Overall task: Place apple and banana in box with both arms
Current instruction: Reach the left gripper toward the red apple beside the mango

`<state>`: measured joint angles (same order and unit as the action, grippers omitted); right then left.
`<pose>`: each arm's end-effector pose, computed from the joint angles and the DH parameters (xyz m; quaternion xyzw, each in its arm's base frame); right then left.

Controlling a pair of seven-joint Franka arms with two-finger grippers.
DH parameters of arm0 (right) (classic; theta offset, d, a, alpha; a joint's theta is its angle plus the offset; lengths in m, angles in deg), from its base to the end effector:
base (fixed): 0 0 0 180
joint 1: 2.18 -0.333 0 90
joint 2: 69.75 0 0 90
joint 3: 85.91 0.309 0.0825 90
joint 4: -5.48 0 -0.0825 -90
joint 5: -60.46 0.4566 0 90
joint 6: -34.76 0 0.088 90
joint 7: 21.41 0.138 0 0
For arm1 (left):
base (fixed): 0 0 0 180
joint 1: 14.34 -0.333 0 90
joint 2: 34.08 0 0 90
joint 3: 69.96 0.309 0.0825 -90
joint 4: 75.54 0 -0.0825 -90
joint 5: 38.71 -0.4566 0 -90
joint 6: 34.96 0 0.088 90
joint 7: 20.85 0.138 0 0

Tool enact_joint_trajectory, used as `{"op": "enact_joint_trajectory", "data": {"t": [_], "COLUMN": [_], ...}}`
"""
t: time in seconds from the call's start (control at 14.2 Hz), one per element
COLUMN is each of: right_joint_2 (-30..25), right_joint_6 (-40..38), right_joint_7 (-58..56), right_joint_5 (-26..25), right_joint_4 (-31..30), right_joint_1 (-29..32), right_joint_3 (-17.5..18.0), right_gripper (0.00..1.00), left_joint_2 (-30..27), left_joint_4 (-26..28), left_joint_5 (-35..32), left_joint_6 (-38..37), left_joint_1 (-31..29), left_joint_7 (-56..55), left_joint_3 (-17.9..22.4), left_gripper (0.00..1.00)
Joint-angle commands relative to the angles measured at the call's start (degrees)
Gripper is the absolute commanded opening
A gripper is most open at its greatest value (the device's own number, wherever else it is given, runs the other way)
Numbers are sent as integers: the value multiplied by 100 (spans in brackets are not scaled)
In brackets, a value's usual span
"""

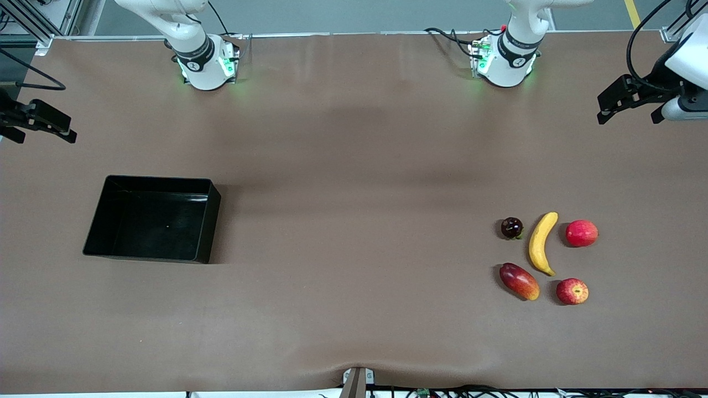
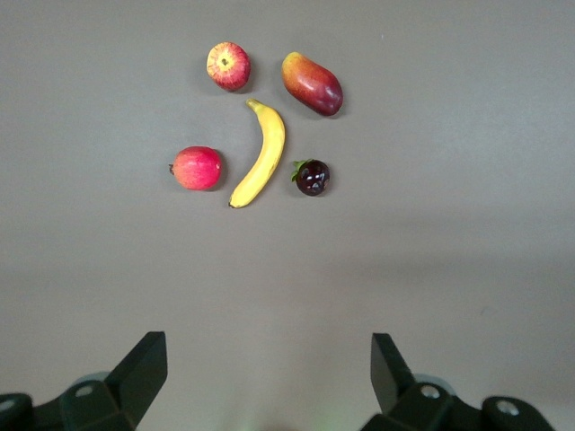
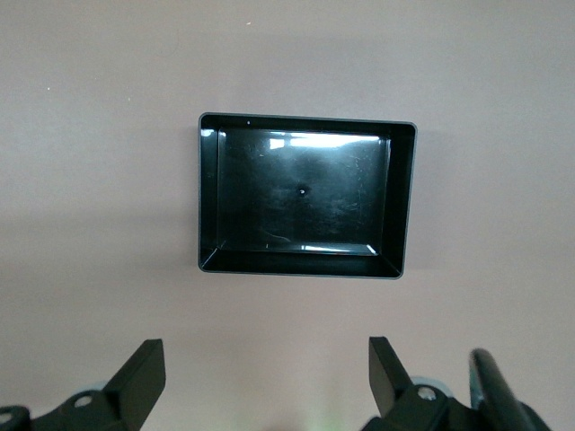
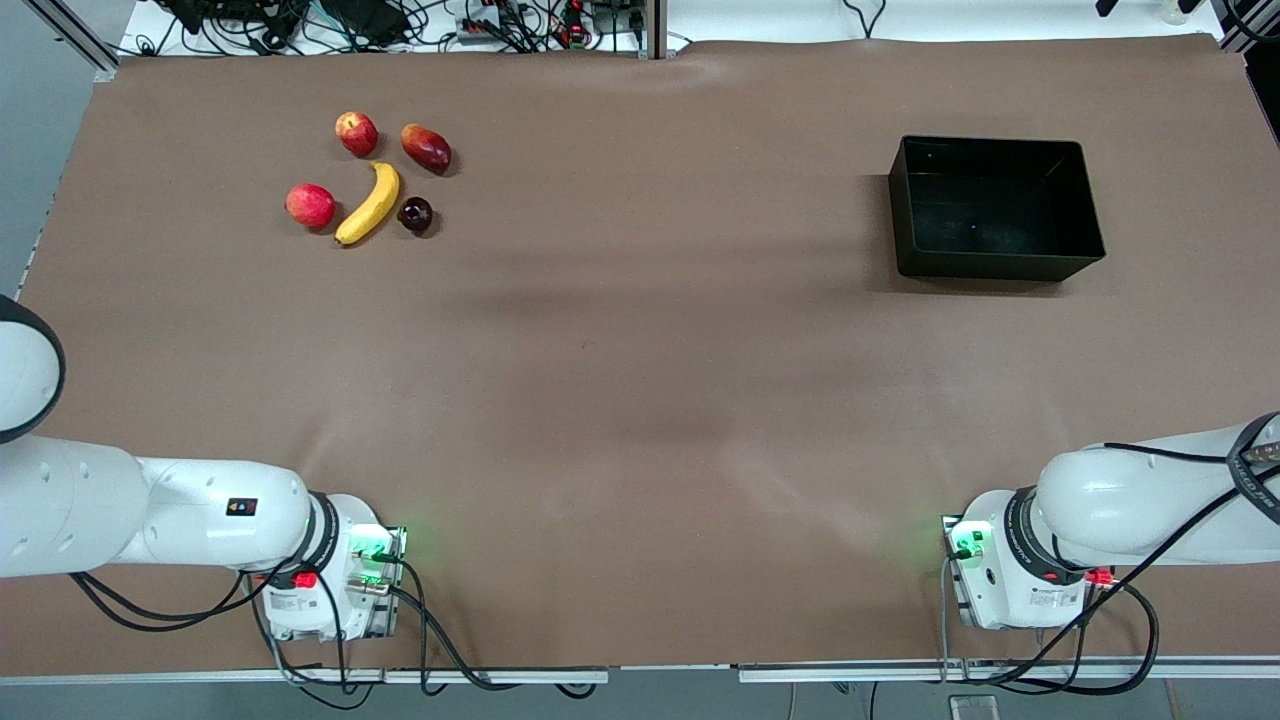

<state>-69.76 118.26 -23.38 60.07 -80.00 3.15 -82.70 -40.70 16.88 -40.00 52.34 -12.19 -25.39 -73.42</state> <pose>0.6139 -0.0237 0.6194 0.9998 -0.0016 -0.0173 0.0028 0.5846 -0.0560 0.6294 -0.9998 0.0085 -0.0142 0.0135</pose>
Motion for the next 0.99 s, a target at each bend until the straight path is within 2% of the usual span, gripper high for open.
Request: {"op": "enact_joint_trajectory", "data": {"t": [0.0, 0.21, 0.49, 0.78, 0.92], "right_joint_2": [-8, -8, -8, 141, 639], "right_joint_6": [-44, -44, -44, -9, 149], "right_joint_7": [-31, -31, -14, -75, -58], "right_joint_5": [178, 293, 285, 258, 171], "right_joint_4": [23, 23, 23, 49, 67], "right_joint_1": [74, 118, 127, 223, 320], "right_joint_3": [39, 31, 31, 31, 22], "right_gripper": [100, 100, 100, 100, 100], "left_joint_2": [56, 143, 968, 1750, 2163], "left_joint_4": [-128, -136, -576, -541, -541], "left_joint_5": [23, -3, -11, -222, -240], "left_joint_6": [-55, -47, 23, 1041, 1489], "left_joint_1": [-56, -65, -258, -477, -505], "left_joint_7": [111, 112, 94, 120, 120], "left_joint_3": [-6, 3, 12, 3, 12], "left_gripper": [100, 100, 100, 100, 100]}}
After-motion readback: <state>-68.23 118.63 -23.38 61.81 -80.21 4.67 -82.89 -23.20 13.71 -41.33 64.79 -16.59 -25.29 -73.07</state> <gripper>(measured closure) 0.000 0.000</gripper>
